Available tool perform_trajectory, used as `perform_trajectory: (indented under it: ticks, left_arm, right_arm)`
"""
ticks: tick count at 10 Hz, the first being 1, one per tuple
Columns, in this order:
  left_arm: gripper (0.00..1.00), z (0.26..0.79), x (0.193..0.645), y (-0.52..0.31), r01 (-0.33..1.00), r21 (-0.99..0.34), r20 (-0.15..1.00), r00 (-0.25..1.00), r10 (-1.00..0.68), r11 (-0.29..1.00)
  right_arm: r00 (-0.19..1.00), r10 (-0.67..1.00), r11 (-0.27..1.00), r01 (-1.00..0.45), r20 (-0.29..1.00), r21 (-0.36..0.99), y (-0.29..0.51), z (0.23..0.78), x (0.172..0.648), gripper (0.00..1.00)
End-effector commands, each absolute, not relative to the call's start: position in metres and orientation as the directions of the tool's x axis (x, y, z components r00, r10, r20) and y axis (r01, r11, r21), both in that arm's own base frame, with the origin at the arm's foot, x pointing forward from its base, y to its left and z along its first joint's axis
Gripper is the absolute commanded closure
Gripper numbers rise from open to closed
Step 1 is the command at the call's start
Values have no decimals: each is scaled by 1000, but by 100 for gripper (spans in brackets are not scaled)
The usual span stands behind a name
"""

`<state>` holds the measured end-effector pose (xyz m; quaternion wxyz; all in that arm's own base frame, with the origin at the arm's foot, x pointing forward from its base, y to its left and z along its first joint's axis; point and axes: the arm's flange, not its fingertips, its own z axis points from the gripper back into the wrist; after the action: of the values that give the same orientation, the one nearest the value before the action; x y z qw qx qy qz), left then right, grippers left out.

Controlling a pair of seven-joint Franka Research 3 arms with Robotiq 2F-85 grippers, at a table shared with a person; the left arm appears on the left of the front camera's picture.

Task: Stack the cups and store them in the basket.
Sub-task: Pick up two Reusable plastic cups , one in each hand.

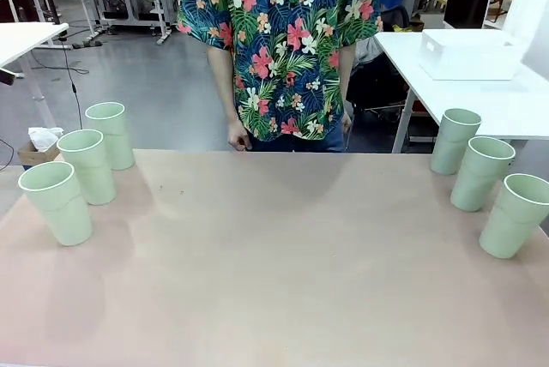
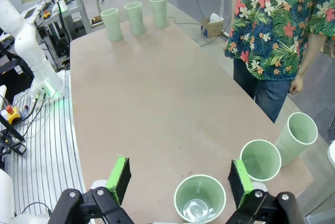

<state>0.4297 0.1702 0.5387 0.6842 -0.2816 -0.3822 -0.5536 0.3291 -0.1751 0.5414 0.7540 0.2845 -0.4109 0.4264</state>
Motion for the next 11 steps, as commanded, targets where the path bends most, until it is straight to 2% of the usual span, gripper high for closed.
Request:
perform_trajectory:
  ticks: [1, 6, 7, 8, 10, 11]
  left_arm:
    - [0, 538, 429, 171, 974, 38, 833, 93, -545, 224]
    - [0, 538, 429, 171, 974, 38, 833, 93, -545, 224]
    - [0, 539, 430, 170, 973, 38, 835, 95, -542, 228]
    - [0, 531, 447, 179, 973, 18, 814, 118, -568, 229]
    - [0, 523, 469, 197, 993, -10, 818, 77, -570, 121]
    - [0, 518, 479, 209, 997, -15, 827, 57, -560, 80]
  right_arm:
    - [268, 399, 466, -883, 877, 58, -175, 543, 332, 0]
    - [268, 399, 466, -883, 877, 58, -175, 543, 332, 0]
    - [299, 409, 475, -877, 862, 79, -175, 541, 329, 0]
    - [298, 384, 442, -890, 874, 110, -188, 537, 348, 0]
    - [261, 344, 283, -945, 902, 165, -213, 530, 379, 0]
    - [270, 305, 244, -949, 913, 199, -227, 521, 395, 0]
